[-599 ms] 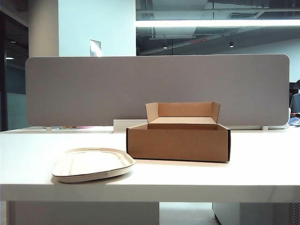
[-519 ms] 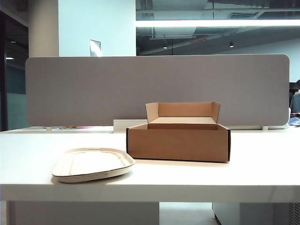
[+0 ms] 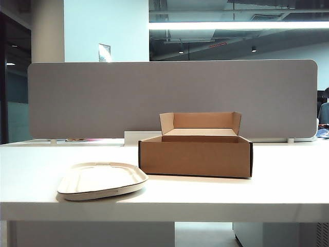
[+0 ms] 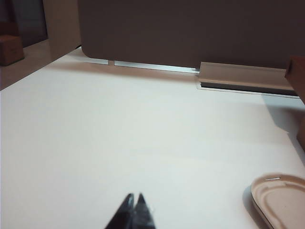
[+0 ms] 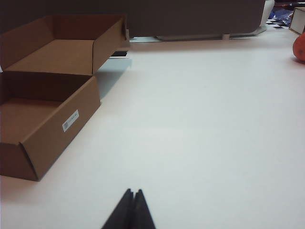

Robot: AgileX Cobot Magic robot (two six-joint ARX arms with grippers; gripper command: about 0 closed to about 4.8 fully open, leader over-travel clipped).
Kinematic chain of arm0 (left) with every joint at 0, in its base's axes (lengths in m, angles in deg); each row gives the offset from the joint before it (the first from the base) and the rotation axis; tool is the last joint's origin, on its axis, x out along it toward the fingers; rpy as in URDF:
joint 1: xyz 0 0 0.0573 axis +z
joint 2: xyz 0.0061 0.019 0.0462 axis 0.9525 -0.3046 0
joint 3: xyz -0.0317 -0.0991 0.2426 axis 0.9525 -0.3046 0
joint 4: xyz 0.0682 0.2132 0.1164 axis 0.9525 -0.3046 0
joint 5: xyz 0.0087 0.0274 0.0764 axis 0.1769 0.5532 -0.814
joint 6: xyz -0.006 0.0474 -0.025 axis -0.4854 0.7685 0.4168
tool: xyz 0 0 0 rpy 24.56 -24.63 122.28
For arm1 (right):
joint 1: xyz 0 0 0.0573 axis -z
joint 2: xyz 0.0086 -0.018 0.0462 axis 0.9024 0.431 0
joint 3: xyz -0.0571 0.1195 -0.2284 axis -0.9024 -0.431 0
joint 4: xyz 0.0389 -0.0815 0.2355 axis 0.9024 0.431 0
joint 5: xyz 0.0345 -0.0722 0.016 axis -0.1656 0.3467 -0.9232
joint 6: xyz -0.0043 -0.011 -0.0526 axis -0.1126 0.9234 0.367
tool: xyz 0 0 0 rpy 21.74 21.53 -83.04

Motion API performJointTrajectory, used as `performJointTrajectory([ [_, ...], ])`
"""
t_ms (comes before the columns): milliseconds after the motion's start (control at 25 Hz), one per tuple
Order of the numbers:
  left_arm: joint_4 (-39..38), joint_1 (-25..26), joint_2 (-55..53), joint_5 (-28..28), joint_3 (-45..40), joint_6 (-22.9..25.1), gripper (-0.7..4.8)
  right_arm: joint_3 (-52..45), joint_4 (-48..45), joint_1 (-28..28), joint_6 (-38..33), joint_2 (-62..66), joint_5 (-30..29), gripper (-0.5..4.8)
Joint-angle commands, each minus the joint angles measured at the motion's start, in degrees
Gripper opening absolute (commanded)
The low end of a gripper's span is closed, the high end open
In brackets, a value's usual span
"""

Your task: Pick up the lid and place it into the paper box.

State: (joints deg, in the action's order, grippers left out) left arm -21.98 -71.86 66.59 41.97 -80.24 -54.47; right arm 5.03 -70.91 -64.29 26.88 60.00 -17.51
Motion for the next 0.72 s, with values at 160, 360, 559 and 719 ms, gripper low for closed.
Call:
performJointTrajectory([
  [160, 0.5, 0.0, 0.0, 0.0, 0.2, 0.0, -0.05, -0.3, -0.7, 0.0, -1.4, -0.1, -13.1, -0.01],
  [360, 0.5, 0.0, 0.0, 0.0, 0.2, 0.0, -0.05, -0.4, -0.7, 0.0, -1.5, -0.1, -30.9, -0.01],
  [559, 0.5, 0.0, 0.0, 0.3, 0.2, -0.2, -0.05, -0.4, -0.7, -0.1, -1.5, -0.1, -37.4, -0.01],
  [719, 0.5, 0.0, 0.0, 5.6, 0.3, -0.2, -0.06, -0.4, -0.7, -0.1, -1.5, -0.1, -37.4, -0.01],
])
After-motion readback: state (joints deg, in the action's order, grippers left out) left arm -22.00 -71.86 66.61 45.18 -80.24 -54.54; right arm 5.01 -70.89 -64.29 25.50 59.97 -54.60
